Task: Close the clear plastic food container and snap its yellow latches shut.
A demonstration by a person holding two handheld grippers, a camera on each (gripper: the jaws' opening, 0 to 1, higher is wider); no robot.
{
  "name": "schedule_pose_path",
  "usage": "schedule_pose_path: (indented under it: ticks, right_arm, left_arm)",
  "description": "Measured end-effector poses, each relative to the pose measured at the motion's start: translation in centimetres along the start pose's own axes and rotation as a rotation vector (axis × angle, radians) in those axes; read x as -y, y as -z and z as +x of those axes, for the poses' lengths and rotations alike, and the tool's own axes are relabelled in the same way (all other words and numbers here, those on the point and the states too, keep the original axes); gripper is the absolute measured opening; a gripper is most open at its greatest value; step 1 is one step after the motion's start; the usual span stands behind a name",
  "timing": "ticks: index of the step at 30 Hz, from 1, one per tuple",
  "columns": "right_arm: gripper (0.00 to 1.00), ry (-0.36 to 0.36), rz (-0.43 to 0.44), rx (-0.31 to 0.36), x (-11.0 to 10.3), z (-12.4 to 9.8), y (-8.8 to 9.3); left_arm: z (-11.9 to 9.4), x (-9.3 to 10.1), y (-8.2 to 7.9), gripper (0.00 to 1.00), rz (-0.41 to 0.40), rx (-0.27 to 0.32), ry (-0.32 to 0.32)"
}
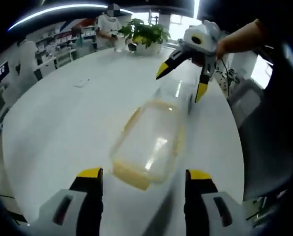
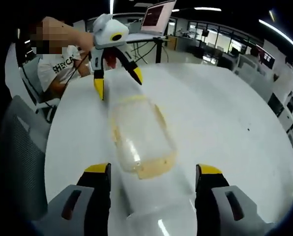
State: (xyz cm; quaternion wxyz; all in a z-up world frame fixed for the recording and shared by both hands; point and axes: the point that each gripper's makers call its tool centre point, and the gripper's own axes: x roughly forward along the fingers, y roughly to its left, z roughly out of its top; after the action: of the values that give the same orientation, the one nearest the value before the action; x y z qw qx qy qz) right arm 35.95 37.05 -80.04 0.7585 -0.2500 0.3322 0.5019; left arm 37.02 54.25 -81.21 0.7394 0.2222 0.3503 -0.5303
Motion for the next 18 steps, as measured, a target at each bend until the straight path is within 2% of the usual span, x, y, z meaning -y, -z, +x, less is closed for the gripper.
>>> schedule_pose_path:
  ticks: [5,9,18]
  right_arm:
    - [0.66,-0.032,-0.015,-0.033,0.0,0.7,0.1]
    - [0.64,-0.048,-0.061,-0.059,-0.1,1.2,0.3]
    - [0.59,-0.111,-0.142,-0.160,-0.4,2.7,1.1]
  left_arm:
    - [0.5,0.0,0.5,0.62,0.061,-0.046,0.022]
    - [0.8,-0.3,0.7,0.61,0.097,-0.076,0.032]
    - [1.3,-1.4,0.7,0.57,0.176,-0.134,0.045]
